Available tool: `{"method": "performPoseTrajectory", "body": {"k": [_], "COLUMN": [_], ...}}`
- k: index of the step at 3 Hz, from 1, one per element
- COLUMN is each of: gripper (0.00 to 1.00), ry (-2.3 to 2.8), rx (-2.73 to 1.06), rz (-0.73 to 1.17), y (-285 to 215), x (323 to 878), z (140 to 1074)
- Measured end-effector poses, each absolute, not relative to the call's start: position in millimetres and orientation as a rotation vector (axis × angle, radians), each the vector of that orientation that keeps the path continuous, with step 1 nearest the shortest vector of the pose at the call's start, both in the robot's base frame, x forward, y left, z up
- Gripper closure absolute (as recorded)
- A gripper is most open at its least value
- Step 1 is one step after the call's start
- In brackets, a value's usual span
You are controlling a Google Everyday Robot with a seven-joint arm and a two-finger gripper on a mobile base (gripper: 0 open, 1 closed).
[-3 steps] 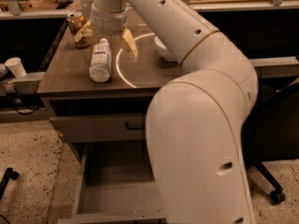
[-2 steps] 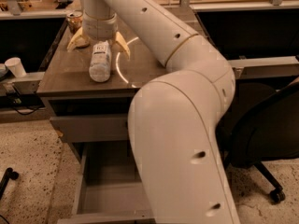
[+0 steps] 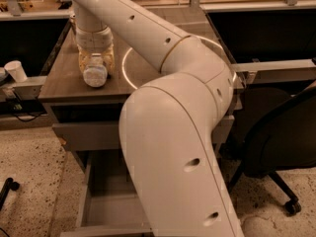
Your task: Place blue plastic bottle into middle drawer
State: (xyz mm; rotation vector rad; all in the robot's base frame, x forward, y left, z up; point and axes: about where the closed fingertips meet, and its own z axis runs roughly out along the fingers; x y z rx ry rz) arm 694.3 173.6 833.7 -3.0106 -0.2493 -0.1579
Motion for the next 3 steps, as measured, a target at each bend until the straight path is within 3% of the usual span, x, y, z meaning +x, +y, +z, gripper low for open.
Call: {"method": "performPoseTrajectory", "body": {"k": [1,2,3], "gripper": [0.81,1.00,1.00], "ry": [-0.088,0.244,0.511], "rx": [-3.017,-3.018,-2.906], "rz": [-0.154,-0.168,-0.198], "y": [181.1,153.4,119.2], "x": [686.2,658.1,627.7], "z": [839.7,861.8,878.0]}}
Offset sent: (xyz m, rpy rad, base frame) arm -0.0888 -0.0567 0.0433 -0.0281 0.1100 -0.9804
